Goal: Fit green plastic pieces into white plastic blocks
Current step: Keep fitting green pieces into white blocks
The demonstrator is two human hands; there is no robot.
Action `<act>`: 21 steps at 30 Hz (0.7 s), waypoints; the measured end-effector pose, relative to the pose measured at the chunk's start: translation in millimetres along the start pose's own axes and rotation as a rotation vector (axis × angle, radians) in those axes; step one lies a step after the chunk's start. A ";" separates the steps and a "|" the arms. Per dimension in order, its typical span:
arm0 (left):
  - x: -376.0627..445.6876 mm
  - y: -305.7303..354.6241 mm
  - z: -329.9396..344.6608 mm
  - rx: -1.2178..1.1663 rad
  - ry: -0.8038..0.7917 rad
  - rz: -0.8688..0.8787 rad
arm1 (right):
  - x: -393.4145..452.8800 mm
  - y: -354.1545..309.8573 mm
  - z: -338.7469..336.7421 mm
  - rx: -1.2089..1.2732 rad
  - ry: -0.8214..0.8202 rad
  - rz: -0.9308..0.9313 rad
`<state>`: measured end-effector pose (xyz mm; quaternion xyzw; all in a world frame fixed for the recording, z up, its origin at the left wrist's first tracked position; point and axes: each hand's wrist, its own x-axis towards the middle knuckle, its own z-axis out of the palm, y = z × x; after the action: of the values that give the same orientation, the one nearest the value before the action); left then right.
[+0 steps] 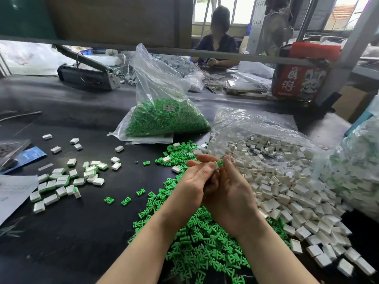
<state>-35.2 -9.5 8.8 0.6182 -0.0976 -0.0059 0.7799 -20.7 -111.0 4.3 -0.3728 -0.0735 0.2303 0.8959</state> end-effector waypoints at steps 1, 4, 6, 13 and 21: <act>-0.6 0.2 1.7 -0.021 0.016 0.001 | -0.6 0.6 0.3 0.020 -0.009 -0.016; -1.0 -1.7 4.9 -0.102 0.067 0.008 | -2.7 1.4 1.1 0.073 -0.043 -0.064; -0.6 -1.9 6.4 -0.128 0.072 0.021 | -3.3 1.0 0.6 0.078 -0.035 -0.086; -1.5 -5.3 9.9 -0.092 0.031 0.058 | -2.3 -2.1 -7.1 0.045 -0.047 -0.094; -3.4 -2.6 13.9 -0.142 0.006 0.082 | -2.1 -3.6 -9.2 0.024 -0.087 -0.108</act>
<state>-40.4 -23.0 8.8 0.5568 -0.1199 0.0210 0.8217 -18.5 -120.1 0.4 -0.3470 -0.1297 0.1987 0.9074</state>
